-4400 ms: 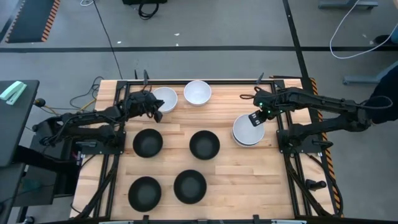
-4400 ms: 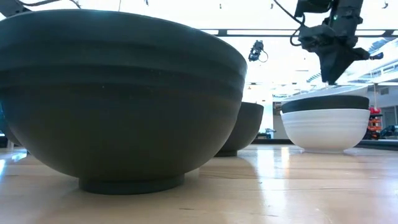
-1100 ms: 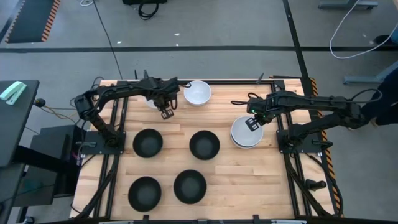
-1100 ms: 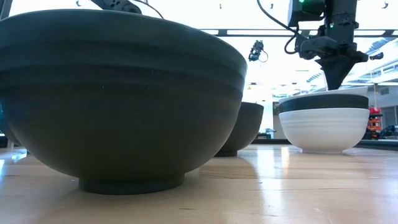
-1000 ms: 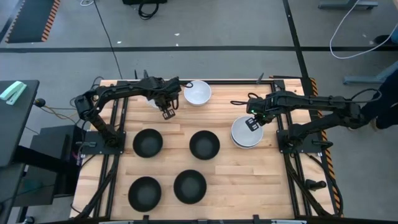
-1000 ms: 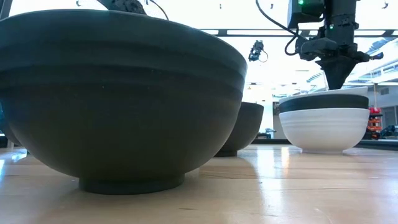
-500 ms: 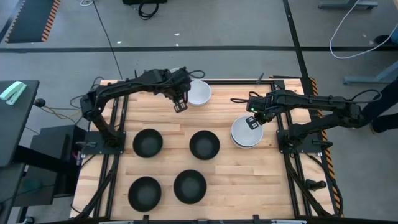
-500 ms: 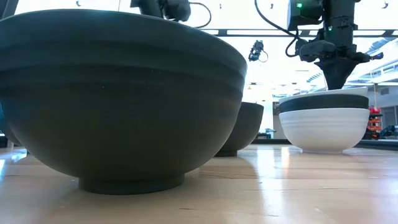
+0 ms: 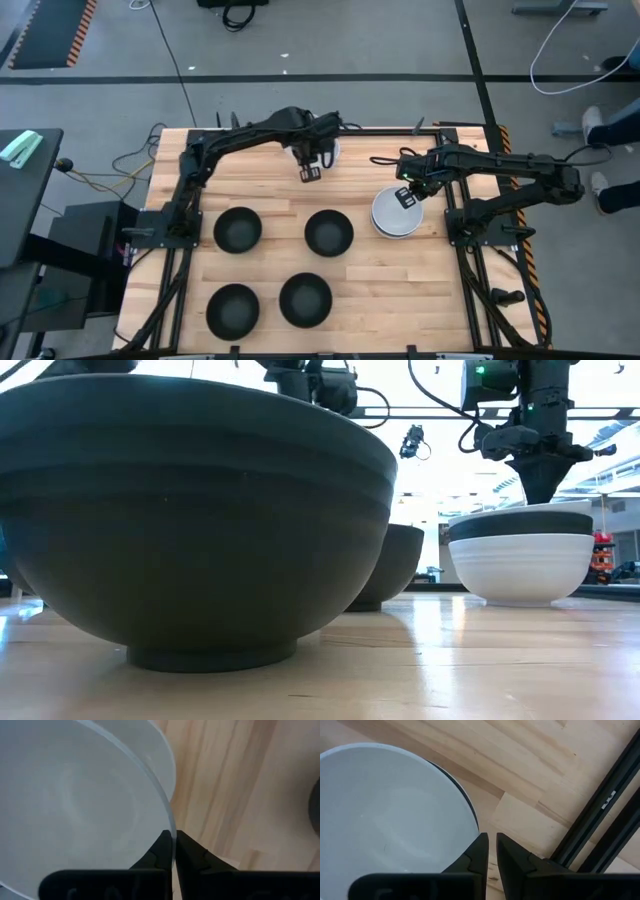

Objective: Nest bowls inside each other
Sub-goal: Stack the white bowl on top of the white bowl

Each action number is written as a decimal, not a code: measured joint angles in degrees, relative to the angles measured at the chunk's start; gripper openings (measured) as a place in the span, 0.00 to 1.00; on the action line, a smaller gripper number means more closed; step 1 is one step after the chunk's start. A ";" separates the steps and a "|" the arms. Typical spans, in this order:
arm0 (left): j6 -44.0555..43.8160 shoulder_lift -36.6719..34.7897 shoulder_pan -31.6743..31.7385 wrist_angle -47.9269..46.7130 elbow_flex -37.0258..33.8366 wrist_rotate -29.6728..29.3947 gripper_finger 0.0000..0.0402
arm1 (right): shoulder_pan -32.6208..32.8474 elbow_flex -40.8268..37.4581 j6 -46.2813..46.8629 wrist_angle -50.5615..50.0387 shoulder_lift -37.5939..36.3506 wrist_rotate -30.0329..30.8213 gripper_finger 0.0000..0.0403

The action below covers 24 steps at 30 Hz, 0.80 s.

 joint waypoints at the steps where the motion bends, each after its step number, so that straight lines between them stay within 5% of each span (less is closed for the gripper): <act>1: 0.09 0.55 -0.25 -0.53 0.72 -0.19 0.03 | 0.00 0.00 -0.04 0.01 0.00 0.00 0.11; 10: -4.18 1.26 -1.07 -11.26 1.59 -4.85 0.03 | 0.17 0.00 -0.16 0.01 0.00 0.42 0.11; 24: 5.49 1.26 -4.21 -3.38 1.59 0.25 0.03 | 0.13 -0.02 -1.07 0.04 0.00 1.29 0.11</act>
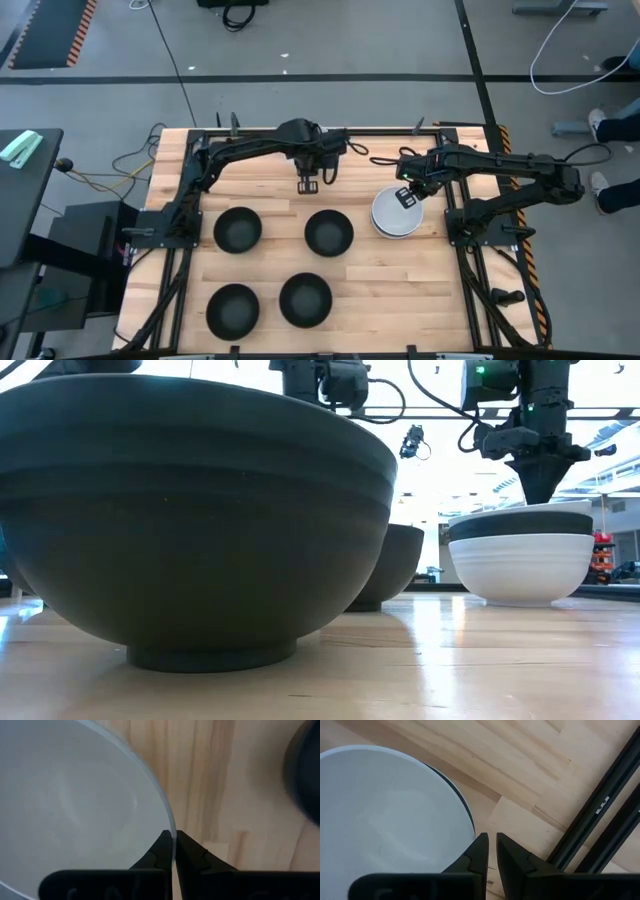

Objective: Nest bowls inside each other
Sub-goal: Stack the white bowl on top of the white bowl

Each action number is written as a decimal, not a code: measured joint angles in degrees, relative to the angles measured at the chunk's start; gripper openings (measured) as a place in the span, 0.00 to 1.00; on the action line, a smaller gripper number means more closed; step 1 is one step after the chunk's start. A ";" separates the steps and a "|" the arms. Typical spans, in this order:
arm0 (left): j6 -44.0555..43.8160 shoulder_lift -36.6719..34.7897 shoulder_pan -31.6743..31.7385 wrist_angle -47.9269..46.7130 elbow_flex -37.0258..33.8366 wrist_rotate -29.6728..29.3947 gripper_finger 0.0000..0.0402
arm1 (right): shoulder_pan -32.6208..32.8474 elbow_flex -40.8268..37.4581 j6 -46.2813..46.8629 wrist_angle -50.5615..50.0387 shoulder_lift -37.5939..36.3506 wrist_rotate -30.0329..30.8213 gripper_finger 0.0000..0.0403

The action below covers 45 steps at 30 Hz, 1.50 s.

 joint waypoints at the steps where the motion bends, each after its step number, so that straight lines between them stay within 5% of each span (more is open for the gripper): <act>1: 0.40 0.00 0.35 1.35 0.00 1.32 0.03 | 0.00 0.01 -0.02 -0.02 0.00 0.00 0.11; 13: 2.67 4.47 7.23 4.14 0.00 3.67 0.03 | 0.00 0.02 -1.93 0.05 0.00 0.86 0.11; 26: 4.00 6.32 7.39 5.62 -0.04 8.19 0.03 | -0.02 0.02 -3.63 1.43 -0.02 0.87 0.11; 41: -0.04 8.98 7.65 2.33 -0.17 4.76 0.03 | -0.02 0.02 -3.52 2.21 -0.02 0.87 0.11; 45: -0.61 8.98 7.63 2.07 -0.15 4.70 0.13 | -0.01 0.02 -3.56 2.39 -0.02 0.87 0.11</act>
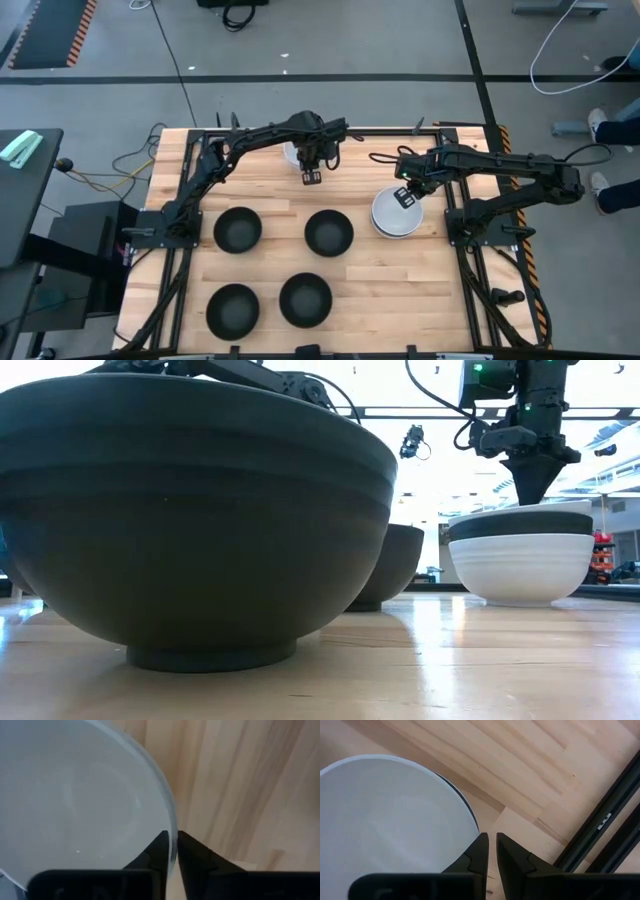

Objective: Nest bowls inside each other
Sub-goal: Stack the white bowl on top of the white bowl, then stack the stacked white bowls on top of the black bowl

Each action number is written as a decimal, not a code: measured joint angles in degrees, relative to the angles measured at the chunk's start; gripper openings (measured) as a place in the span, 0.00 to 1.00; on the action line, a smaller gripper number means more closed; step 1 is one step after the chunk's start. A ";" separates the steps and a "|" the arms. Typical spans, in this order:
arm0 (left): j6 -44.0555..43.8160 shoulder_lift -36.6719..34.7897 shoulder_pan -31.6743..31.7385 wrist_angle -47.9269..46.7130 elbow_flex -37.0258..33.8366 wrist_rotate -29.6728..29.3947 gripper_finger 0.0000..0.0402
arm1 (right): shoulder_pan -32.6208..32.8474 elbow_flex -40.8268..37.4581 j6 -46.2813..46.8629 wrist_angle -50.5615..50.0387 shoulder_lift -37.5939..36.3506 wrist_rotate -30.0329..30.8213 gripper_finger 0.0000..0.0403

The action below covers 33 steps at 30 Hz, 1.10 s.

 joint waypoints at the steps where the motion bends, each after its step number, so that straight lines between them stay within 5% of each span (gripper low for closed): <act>1: -1.02 0.00 0.00 -0.14 0.00 0.03 0.15 | -0.01 0.00 0.00 0.02 0.00 0.00 0.11; 9: -3.99 0.00 -0.82 -3.74 0.77 -3.26 0.29 | 0.00 -0.01 0.00 0.11 0.00 -0.09 0.11; 17: -10.29 -0.09 -2.87 -13.12 9.33 -4.35 0.36 | -0.01 0.00 -0.05 0.09 0.00 -2.26 0.13; 33: -10.39 -2.58 -10.83 -12.92 12.13 -6.89 0.37 | -0.48 0.00 0.48 -0.46 0.00 -4.64 0.24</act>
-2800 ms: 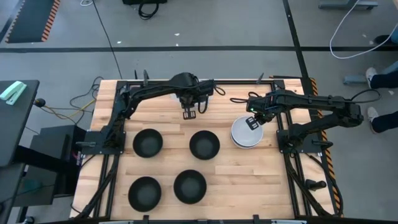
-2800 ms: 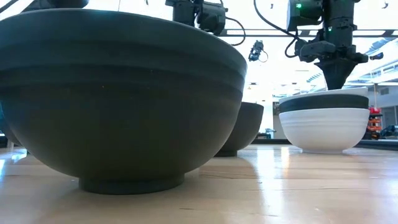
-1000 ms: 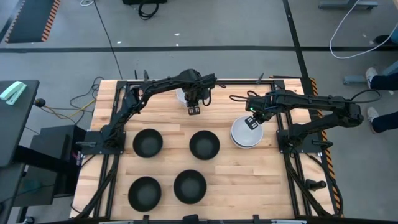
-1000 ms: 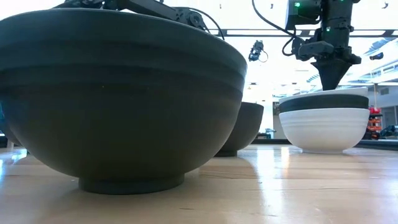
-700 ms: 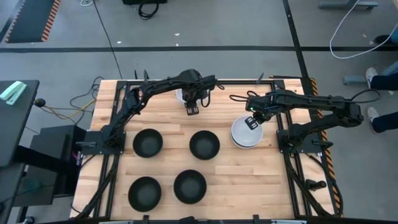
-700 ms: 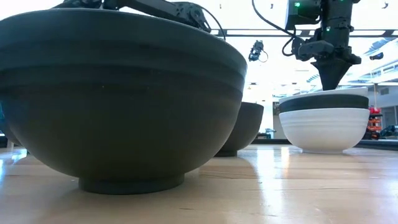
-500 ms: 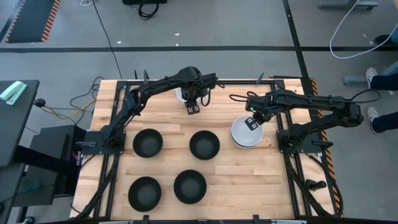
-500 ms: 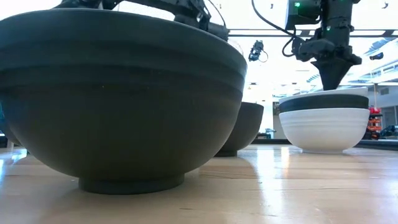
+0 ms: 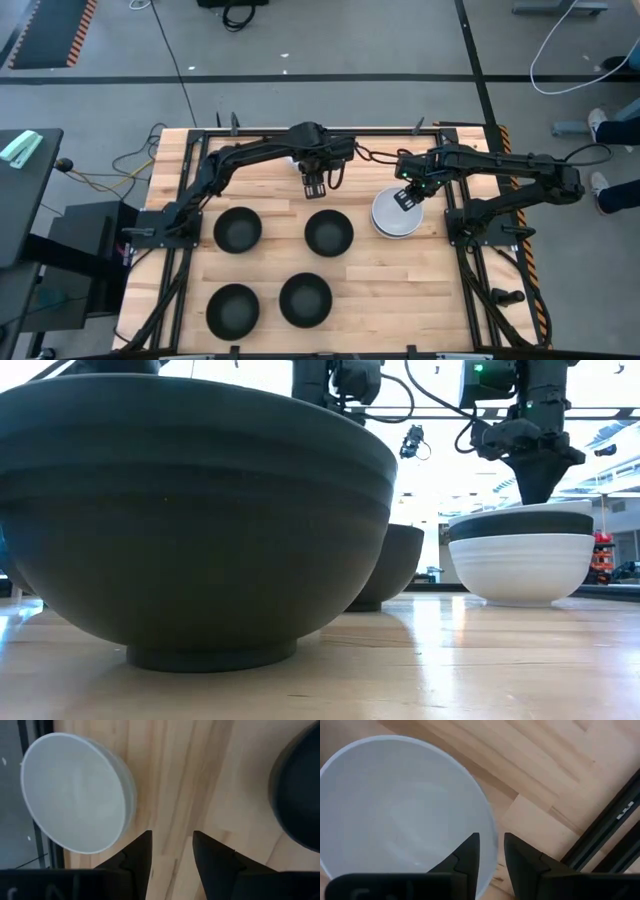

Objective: Nest bowls inside each other
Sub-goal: Stack the stacked white bowls on top of the black bowl

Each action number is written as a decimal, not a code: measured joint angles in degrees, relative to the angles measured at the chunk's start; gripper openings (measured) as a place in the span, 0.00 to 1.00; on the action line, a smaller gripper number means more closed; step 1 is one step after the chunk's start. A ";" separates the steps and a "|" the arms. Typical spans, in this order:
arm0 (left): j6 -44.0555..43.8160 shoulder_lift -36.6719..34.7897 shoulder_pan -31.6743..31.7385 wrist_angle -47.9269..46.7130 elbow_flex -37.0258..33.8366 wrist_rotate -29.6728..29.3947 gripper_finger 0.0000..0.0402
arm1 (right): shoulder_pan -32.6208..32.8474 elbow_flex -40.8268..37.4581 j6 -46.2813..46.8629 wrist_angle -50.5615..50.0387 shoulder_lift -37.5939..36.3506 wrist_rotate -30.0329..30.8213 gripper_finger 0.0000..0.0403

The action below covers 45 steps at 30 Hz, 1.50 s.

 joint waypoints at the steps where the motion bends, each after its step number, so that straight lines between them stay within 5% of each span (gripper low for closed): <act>1: 0.01 0.00 -0.12 0.02 0.00 0.01 0.37 | -0.38 0.00 -0.04 -0.02 0.00 0.14 0.25; 15: -0.58 0.00 -0.02 0.00 -0.02 0.00 0.37 | -4.14 -9.92 -3.35 4.27 0.00 -2.17 0.25; 29: 2.01 0.20 5.38 0.53 -0.10 -2.30 0.36 | -3.74 -1.89 -7.07 6.12 -0.20 2.20 0.25; 45: 9.68 0.33 13.85 12.72 -10.22 6.32 0.28 | -3.26 -1.60 -13.59 9.77 -0.22 2.65 0.25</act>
